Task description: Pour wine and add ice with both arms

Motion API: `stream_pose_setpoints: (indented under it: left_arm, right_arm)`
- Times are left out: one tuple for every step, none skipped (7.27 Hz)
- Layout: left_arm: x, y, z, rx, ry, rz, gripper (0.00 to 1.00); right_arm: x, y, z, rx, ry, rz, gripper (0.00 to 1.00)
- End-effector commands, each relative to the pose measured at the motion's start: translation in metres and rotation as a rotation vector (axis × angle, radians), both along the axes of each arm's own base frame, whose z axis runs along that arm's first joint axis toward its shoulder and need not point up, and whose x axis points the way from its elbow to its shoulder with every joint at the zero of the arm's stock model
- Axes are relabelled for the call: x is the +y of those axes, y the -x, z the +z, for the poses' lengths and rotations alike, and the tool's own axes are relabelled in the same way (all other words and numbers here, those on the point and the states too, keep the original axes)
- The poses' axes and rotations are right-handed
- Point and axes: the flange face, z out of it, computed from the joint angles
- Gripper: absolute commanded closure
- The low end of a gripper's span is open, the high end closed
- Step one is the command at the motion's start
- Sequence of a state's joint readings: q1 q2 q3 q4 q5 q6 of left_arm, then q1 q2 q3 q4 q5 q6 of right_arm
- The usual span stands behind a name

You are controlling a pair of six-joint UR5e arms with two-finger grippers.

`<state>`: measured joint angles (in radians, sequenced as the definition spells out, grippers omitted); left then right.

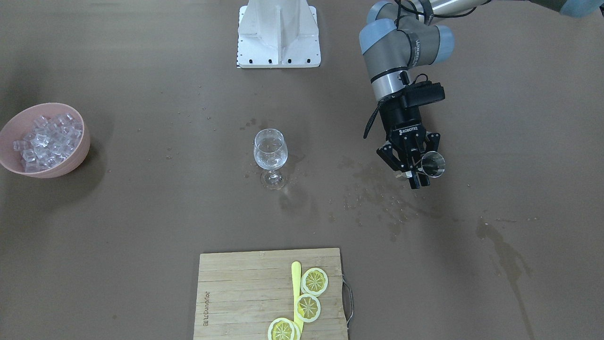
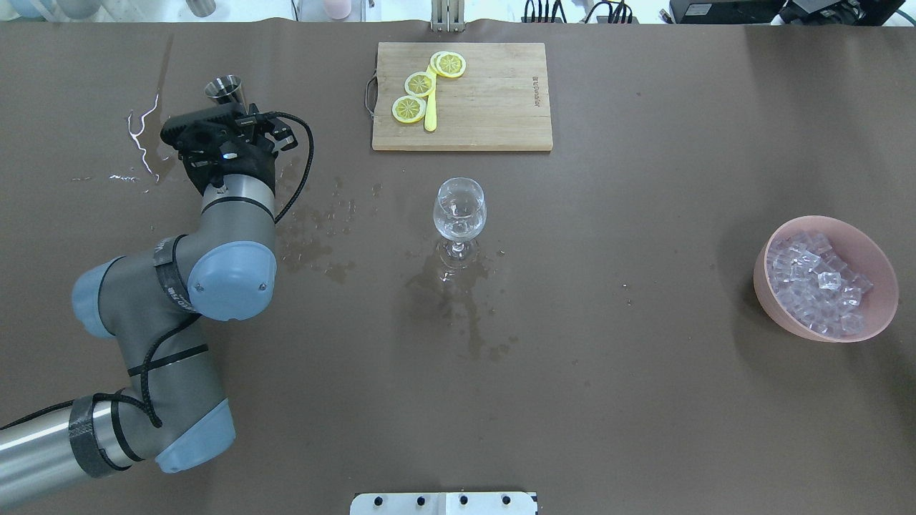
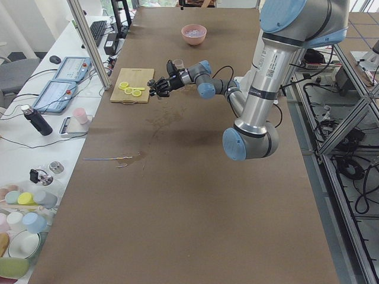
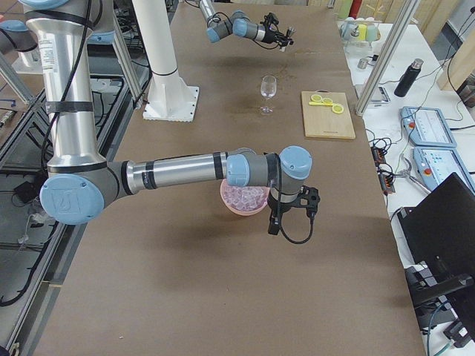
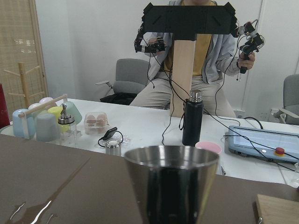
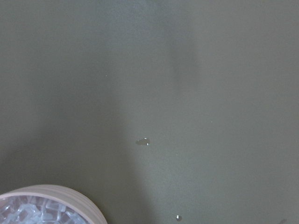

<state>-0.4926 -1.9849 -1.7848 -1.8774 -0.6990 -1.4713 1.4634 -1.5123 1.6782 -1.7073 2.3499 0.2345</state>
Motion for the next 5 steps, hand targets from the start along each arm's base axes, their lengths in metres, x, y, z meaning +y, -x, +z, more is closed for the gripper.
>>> stream_pose_setpoints:
  left_arm:
    - [0.009,0.006,-0.004,0.185,-0.091,0.028,1.00]
    - [0.013,0.003,0.004,0.207,-0.067,0.091,1.00]
    - [0.013,0.003,0.005,0.156,-0.074,0.112,1.00]
    - [0.014,0.004,0.008,0.134,-0.078,0.120,1.00]
    - [0.014,0.005,0.007,0.137,-0.079,0.120,1.00]
  right_arm:
    - [-0.002,0.000,-0.003,-0.002,-0.004,0.001,0.00]
    - [-0.002,0.000,-0.003,-0.002,-0.005,0.001,0.00]
    - [-0.002,0.000,-0.003,-0.002,-0.005,0.001,0.00]
    - [-0.002,0.000,-0.003,-0.002,-0.005,0.001,0.00]
    - [-0.002,0.000,-0.002,-0.002,0.000,0.002,0.00]
